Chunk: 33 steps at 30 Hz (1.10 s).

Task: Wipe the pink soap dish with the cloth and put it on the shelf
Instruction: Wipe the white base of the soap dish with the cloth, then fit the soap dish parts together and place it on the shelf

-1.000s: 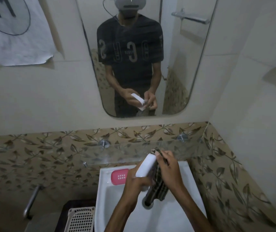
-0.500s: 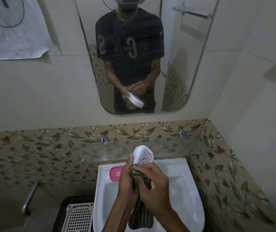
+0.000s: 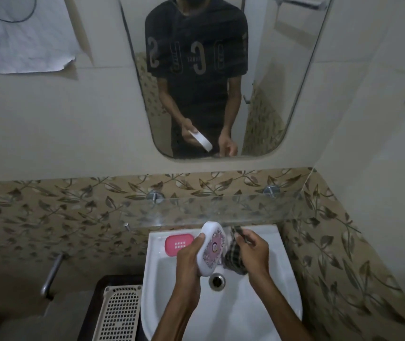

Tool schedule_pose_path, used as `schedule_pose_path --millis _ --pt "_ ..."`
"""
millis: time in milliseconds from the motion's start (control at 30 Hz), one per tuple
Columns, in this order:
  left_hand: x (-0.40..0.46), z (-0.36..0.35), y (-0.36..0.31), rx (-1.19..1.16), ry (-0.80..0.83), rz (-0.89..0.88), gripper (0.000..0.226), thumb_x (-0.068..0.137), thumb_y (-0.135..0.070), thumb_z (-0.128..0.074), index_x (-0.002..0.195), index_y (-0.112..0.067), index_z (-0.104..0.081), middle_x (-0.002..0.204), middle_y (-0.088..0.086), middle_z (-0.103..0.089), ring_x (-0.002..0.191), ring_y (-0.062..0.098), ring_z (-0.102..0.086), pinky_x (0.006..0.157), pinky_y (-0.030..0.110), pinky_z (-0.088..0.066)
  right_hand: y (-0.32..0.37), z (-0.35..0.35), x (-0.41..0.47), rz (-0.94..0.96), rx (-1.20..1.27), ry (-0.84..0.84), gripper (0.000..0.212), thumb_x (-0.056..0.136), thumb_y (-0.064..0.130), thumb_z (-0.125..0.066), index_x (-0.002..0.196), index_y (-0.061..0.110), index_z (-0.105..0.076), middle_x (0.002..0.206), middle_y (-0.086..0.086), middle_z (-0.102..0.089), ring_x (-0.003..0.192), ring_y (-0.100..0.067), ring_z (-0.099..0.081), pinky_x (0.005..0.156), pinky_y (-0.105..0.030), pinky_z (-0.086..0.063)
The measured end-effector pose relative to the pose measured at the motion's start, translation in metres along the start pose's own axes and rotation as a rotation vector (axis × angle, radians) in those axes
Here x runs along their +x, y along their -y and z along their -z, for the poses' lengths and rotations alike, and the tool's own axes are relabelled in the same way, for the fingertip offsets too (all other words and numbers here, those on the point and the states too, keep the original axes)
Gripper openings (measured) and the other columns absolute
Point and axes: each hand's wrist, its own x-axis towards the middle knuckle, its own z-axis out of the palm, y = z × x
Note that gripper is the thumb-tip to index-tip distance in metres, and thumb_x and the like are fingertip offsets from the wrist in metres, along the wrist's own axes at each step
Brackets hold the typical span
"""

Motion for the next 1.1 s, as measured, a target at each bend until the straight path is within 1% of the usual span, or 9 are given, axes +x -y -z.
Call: schedule_pose_path --millis 100,200,367,600,700,800,900,1000,1100 --pt "0.002 0.013 0.004 -0.033 -0.056 0.06 0.043 0.089 -0.041 -0.07 0.123 -0.015 -0.075 0.116 0.012 -0.079 0.104 0.028 -0.076 0.07 0.031 -0.059 -0.025 0.022 0.007 -0.247 0.154 -0.099 0.01 0.092 0.004 -0.072 0.088 0.013 -0.076 0.067 0.014 -0.074 0.072 -0.012 -0.068 0.062 -0.024 -0.054" --pt "0.003 0.027 0.016 -0.078 -0.058 0.147 0.037 0.087 -0.025 -0.069 0.117 -0.006 -0.077 0.116 0.018 -0.077 0.099 0.028 -0.077 0.076 0.035 -0.059 -0.04 0.045 0.02 -0.481 0.4 -0.156 0.019 0.094 0.002 -0.069 0.113 -0.002 -0.07 0.096 -0.014 -0.072 0.088 -0.031 -0.067 0.08 -0.042 -0.056" --pt "0.002 0.044 0.042 -0.177 -0.048 0.283 0.034 0.092 -0.005 -0.056 0.121 0.006 -0.071 0.117 0.026 -0.075 0.09 0.029 -0.078 0.075 0.035 -0.062 -0.049 0.063 0.039 -0.652 0.631 -0.191 0.023 0.1 0.002 -0.061 0.123 0.003 -0.058 0.103 -0.016 -0.063 0.079 -0.022 -0.06 0.076 -0.038 -0.054" --pt "0.008 0.057 0.067 -0.29 -0.067 0.354 0.043 0.086 0.001 -0.052 0.125 0.002 -0.069 0.115 0.026 -0.075 0.088 0.032 -0.078 0.063 0.034 -0.063 -0.037 0.045 0.065 -0.692 0.813 -0.15 0.006 0.104 0.002 -0.054 0.109 0.005 -0.056 0.09 -0.007 -0.053 0.072 -0.017 -0.052 0.059 -0.027 -0.05" --pt "0.012 0.062 0.073 -0.284 -0.054 0.326 0.053 0.075 -0.004 -0.061 0.128 0.0 -0.069 0.124 0.026 -0.072 0.099 0.034 -0.076 0.075 0.037 -0.065 -0.024 0.043 0.088 -0.579 0.871 -0.202 0.029 0.103 0.002 -0.055 0.132 0.001 -0.057 0.108 -0.012 -0.064 0.088 -0.021 -0.063 0.076 -0.029 -0.056" --pt "0.017 0.064 0.074 -0.168 -0.079 0.299 0.067 0.056 -0.011 -0.073 0.122 -0.001 -0.072 0.119 0.025 -0.074 0.097 0.036 -0.073 0.075 0.037 -0.06 -0.025 0.044 0.109 -0.552 0.78 -0.24 0.043 0.103 0.004 -0.056 0.145 0.0 -0.049 0.141 -0.019 -0.061 0.117 -0.027 -0.063 0.101 -0.037 -0.052" --pt "0.02 0.063 0.073 0.156 -0.195 0.234 0.072 0.041 -0.03 -0.076 0.109 -0.005 -0.078 0.098 0.019 -0.076 0.087 0.033 -0.067 0.073 0.037 -0.049 -0.044 0.047 0.112 -0.619 0.383 -0.199 0.043 0.103 0.016 -0.058 0.143 0.0 -0.053 0.148 -0.015 -0.054 0.128 -0.032 -0.056 0.108 -0.043 -0.048" --pt "0.023 0.064 0.069 0.461 -0.137 0.084 0.046 0.053 -0.038 -0.073 0.098 -0.032 -0.081 0.085 -0.009 -0.078 0.075 0.01 -0.07 0.06 0.023 -0.05 -0.064 0.04 0.091 -0.581 0.005 -0.149 0.039 0.099 0.013 -0.063 0.134 -0.004 -0.061 0.128 -0.02 -0.065 0.118 -0.04 -0.063 0.094 -0.049 -0.058" --pt "0.027 0.062 0.066 0.757 0.043 -0.109 0.04 0.069 -0.022 -0.068 0.1 -0.046 -0.073 0.096 -0.025 -0.075 0.087 -0.004 -0.067 0.07 0.01 -0.048 -0.068 0.021 0.044 -0.661 0.02 0.131 0.037 0.094 0.025 -0.074 0.122 0.001 -0.067 0.102 -0.016 -0.074 0.09 -0.036 -0.074 0.074 -0.042 -0.062"
